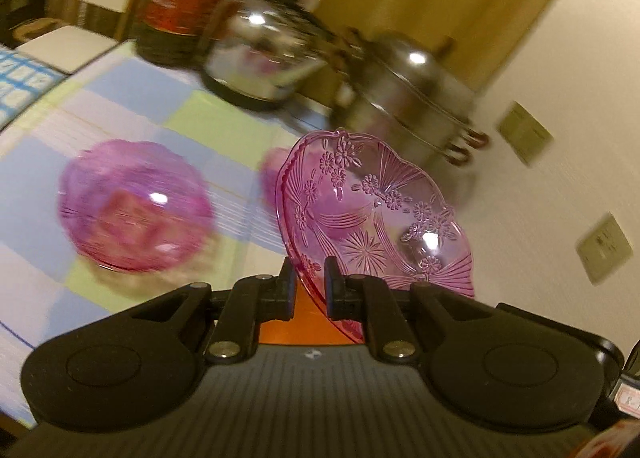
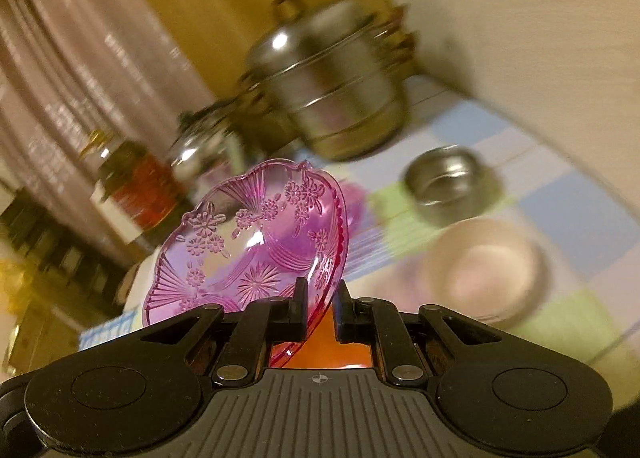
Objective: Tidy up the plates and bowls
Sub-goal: 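Lift the pink plate with both tools and carry it over the pink glass bowl, then lower the plate onto the pink bowl and open both tools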
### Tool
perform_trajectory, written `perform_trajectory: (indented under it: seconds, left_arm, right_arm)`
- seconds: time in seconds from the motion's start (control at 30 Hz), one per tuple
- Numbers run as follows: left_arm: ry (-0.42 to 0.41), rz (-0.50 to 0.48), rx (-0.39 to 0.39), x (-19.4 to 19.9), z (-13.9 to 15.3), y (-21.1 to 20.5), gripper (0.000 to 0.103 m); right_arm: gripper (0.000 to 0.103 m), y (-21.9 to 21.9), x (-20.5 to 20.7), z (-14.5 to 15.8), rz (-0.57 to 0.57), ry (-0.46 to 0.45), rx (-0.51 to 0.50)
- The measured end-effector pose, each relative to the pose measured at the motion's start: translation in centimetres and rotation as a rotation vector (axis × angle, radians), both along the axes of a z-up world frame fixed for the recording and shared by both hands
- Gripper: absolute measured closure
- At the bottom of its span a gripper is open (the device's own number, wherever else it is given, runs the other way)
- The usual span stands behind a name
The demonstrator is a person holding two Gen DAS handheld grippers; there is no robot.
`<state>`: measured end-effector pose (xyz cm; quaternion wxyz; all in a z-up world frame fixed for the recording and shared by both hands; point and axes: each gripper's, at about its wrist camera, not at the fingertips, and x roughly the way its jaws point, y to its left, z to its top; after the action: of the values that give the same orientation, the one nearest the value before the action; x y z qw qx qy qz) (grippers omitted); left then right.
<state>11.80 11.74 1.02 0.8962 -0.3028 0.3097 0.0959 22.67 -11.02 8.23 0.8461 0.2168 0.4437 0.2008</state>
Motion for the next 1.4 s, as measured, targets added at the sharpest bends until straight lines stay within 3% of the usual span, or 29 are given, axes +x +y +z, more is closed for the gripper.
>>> perform_trajectory:
  seconds: [0.3, 0.63, 1.0, 1.4]
  left_arm:
    - [0.067, 0.143, 0.001, -0.7, -2.8, 8.4, 0.091]
    - [0.123, 0.25, -0.052, -0.6, -7.4, 14.5, 0.091]
    - [0.17, 0.258, -0.102, -0.5, -10.6, 16.5, 0.09]
    - [0.181, 0.234, -0.057, -0.2, -10.3, 16.1, 0.087]
  right_arm:
    - [0.091, 9.5, 2.1, -3.6, 0.163, 0.065, 0.012]
    - [0.091, 17.3, 4.3, -8.0, 0.311, 0.128, -0.05]
    - [0.09, 20.1, 4.8, -10.5, 0.369, 0.17, -0.134]
    - [0.087, 20.2, 4.7, -10.2, 0.392, 0.166, -0.147]
